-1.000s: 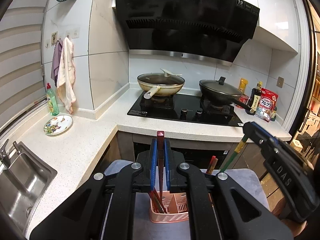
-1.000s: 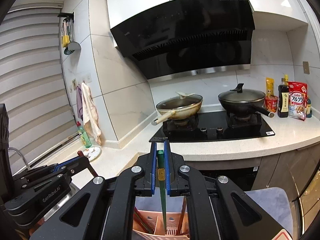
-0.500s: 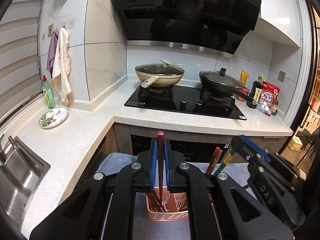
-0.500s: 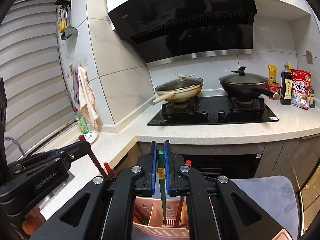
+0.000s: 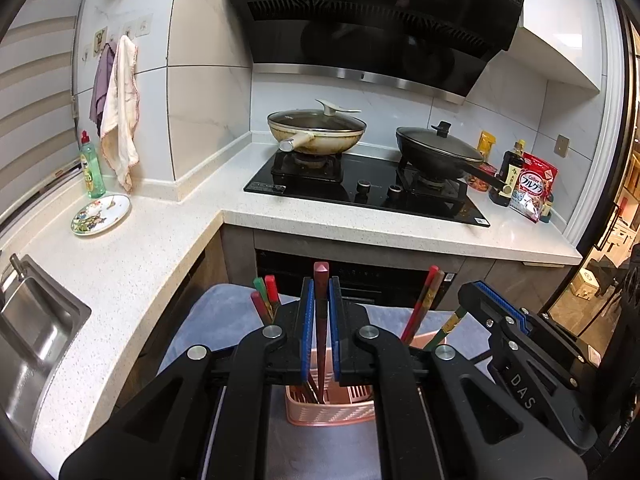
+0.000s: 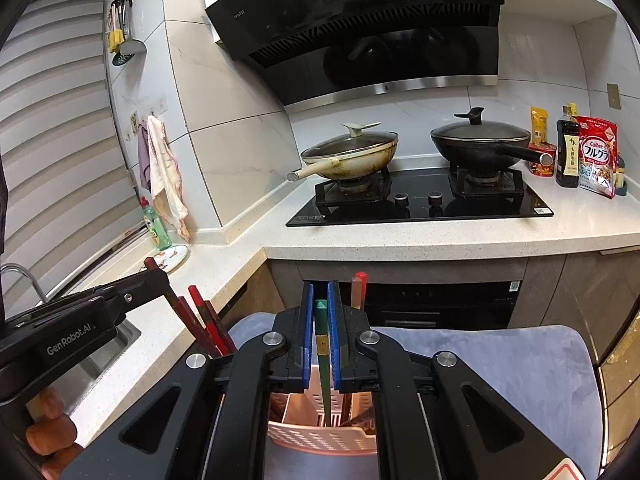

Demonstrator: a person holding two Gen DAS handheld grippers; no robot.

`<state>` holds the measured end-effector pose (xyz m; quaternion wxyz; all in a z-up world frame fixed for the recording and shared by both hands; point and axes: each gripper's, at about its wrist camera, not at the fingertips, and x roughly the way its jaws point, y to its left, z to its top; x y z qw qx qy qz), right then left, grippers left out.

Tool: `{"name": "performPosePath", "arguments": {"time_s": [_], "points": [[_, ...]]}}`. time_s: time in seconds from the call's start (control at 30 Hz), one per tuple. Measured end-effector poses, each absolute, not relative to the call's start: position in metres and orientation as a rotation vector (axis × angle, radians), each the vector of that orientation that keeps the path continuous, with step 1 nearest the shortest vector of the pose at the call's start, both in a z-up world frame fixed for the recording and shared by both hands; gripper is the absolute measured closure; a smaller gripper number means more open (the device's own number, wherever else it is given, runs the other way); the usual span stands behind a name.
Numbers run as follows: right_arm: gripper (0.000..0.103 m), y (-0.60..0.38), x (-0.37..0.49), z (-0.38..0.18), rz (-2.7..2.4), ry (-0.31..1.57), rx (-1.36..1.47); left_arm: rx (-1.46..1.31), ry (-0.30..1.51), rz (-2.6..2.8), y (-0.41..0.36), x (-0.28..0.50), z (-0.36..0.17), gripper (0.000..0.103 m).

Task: Organize utensils

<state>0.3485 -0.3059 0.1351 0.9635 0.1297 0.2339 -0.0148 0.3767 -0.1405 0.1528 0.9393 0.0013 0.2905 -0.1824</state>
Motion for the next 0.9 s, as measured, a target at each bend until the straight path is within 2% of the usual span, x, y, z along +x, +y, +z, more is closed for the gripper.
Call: {"name": "performPosePath", "arguments": {"time_s": [0.07, 0.1, 0.13, 0.17, 0.2, 0.23, 0.3, 0.4, 0.63, 0.73, 0.9], "points": [[0.096, -0.307, 0.344, 0.132, -0.031, 0.480, 0.270, -0.002, 0.584, -0.364, -0.140, 0.371, 0.150, 0.095], [0.095, -0.307, 0.341, 0.131, -0.034, 0.476, 0.274, -0.003, 0.582, -0.356, -0.139, 0.369, 0.149, 0.087], [0.090, -0.308, 0.336, 0.131, -0.037, 0.475, 0.274, -0.003, 0.580, -0.356, -0.138, 0.365, 0.148, 0.071], [0.089, -0.308, 0.332, 0.131, -0.037, 0.472, 0.276, -0.004, 0.573, -0.353, -0.136, 0.360, 0.147, 0.063], [0.085, -0.309, 0.327, 0.132, -0.037, 0.467, 0.278, -0.002, 0.566, -0.345, -0.135, 0.356, 0.146, 0.050], [0.082, -0.310, 0.322, 0.133, -0.040, 0.462, 0.281, 0.004, 0.558, -0.335, -0.133, 0.352, 0.145, 0.045], [0.070, -0.312, 0.308, 0.138, -0.043, 0.441, 0.294, 0.019, 0.553, -0.319, -0.131, 0.343, 0.144, 0.042], [0.061, -0.314, 0.288, 0.145, -0.040, 0.422, 0.311, 0.046, 0.551, -0.297, -0.129, 0.329, 0.143, 0.035], [0.051, -0.307, 0.239, 0.149, -0.047, 0.433, 0.311, 0.108, 0.515, -0.252, -0.125, 0.286, 0.150, 0.018], [0.047, -0.301, 0.219, 0.146, -0.056, 0.451, 0.291, 0.131, 0.504, -0.239, -0.123, 0.268, 0.151, 0.018], [0.046, -0.292, 0.191, 0.140, -0.067, 0.483, 0.260, 0.144, 0.500, -0.234, -0.117, 0.242, 0.152, 0.015]]}}
